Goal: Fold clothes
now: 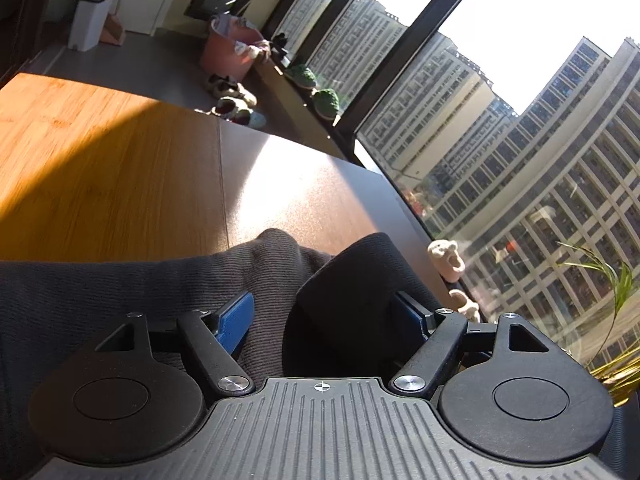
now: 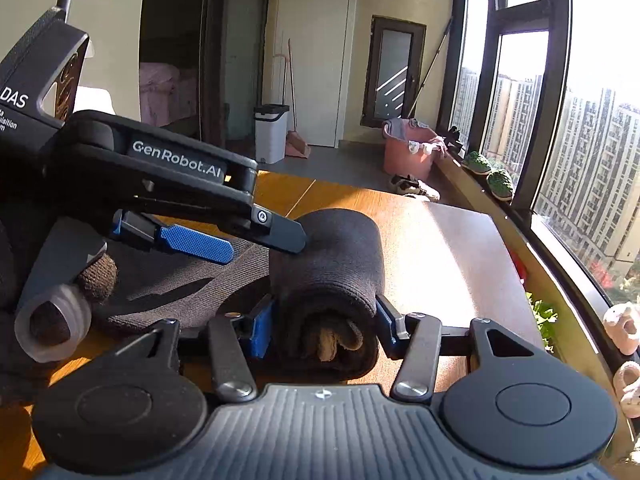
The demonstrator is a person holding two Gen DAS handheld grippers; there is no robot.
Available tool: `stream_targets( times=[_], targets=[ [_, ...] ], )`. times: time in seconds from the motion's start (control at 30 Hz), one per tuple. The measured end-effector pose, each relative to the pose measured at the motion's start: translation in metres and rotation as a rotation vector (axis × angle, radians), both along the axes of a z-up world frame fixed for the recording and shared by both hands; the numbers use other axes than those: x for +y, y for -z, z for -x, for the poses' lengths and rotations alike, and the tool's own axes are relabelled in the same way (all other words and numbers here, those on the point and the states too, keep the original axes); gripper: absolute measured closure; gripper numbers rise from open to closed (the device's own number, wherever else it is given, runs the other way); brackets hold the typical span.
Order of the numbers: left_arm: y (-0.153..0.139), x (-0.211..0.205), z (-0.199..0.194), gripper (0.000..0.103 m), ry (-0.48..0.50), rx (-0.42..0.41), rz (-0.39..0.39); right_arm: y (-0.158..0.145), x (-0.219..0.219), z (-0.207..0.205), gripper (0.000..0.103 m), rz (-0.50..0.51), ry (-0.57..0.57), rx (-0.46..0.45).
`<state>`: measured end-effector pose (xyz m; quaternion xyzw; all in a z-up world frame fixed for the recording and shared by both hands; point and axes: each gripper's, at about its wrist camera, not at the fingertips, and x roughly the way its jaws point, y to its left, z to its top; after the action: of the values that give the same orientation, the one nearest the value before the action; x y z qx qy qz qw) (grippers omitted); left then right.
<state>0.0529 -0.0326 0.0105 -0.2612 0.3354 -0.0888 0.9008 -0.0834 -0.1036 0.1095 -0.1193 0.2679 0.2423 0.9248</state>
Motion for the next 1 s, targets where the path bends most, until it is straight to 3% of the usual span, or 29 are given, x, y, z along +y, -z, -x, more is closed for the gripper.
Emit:
stream_targets(
  times=[0.07,0.27,0.37,0.47,0.57,0.7,0.8,1.0],
  targets=[
    [-0.007,0.002,0.003,0.025,0.009,-0.023,0.007,0.012,0.009,0.004,0.052,0.072,-0.003,0.000],
    [0.006,-0.011,-0.008,0.019,0.045,0.004,-0.042,0.010,0.013,0.010,0.051,0.052,-0.008,-0.010],
    [0.016,-0.009,-0.011,0.018,0.037,0.015,-0.024,0.007,0.002,0.007,0.048,-0.021,0.006,0.021],
    [0.012,-0.010,-0.009,0.018,0.038,0.016,-0.056,0.003,-0.015,0.009,0.046,-0.129,0.013,0.035],
    [0.011,-0.010,-0.008,0.018,0.034,0.023,-0.067,-0.005,-0.027,0.016,0.047,-0.228,0.014,0.008],
    [0.010,-0.009,-0.008,0.018,0.025,0.036,-0.061,-0.018,-0.030,0.007,0.063,-0.251,0.025,0.020],
    [0.002,-0.008,-0.003,0.024,0.006,0.032,-0.063,-0.010,-0.028,-0.003,0.063,-0.233,0.042,0.060],
    [-0.005,-0.012,0.000,0.024,0.018,0.020,-0.118,-0.004,-0.025,-0.003,0.059,-0.221,0.029,0.066]
  ],
)
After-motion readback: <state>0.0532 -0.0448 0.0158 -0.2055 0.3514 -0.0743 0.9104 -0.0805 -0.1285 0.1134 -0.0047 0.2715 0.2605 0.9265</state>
